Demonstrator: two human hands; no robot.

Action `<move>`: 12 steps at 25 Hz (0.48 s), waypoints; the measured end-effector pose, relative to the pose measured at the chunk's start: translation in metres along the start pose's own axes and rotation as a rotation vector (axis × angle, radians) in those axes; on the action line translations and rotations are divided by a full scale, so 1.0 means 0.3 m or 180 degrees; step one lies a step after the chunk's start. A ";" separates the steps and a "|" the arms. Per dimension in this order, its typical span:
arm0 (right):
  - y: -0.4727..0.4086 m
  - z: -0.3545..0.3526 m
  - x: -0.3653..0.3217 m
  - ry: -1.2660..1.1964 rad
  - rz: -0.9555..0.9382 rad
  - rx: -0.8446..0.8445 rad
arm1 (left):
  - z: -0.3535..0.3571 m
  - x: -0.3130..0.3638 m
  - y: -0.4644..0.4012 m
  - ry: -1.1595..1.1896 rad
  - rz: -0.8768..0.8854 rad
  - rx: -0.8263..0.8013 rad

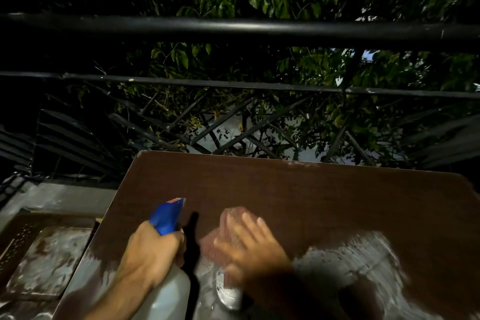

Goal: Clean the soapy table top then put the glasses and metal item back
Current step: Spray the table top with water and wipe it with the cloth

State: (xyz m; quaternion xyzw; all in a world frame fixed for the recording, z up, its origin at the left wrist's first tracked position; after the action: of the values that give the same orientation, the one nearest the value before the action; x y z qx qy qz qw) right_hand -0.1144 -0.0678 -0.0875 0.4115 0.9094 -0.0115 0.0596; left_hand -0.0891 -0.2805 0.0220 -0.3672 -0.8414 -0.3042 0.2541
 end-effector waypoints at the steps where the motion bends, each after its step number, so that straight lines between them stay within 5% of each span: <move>1: 0.045 0.008 -0.013 -0.0022 -0.0042 -0.0144 | 0.003 0.012 0.016 -0.0022 0.0030 -0.0011; 4: 0.066 -0.014 0.101 -0.0129 0.0209 -0.0113 | 0.013 0.033 0.052 -0.0069 0.0057 -0.0113; 9: -0.056 -0.103 0.584 -0.0263 0.2075 0.0220 | 0.033 0.048 0.091 -0.0098 -0.0004 -0.0225; 12: -0.098 -0.120 0.652 -0.0408 0.2537 0.0274 | 0.041 0.057 0.093 -0.0052 0.0004 -0.0170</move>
State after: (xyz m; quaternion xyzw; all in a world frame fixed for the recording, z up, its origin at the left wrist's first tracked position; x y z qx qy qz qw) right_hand -0.2679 0.0616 -0.0757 0.7324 0.6718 -0.0512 0.0986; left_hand -0.0803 -0.2487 0.0338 -0.3769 -0.8348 -0.3235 0.2375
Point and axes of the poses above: each hand's wrist, its own y-axis away from the middle knuckle, its own z-axis out of the palm, x = y × z, the point moved 2 cm from there along -y, towards the middle knuckle, and after that the axes turned 5 degrees about x, right-handed, at the moved point
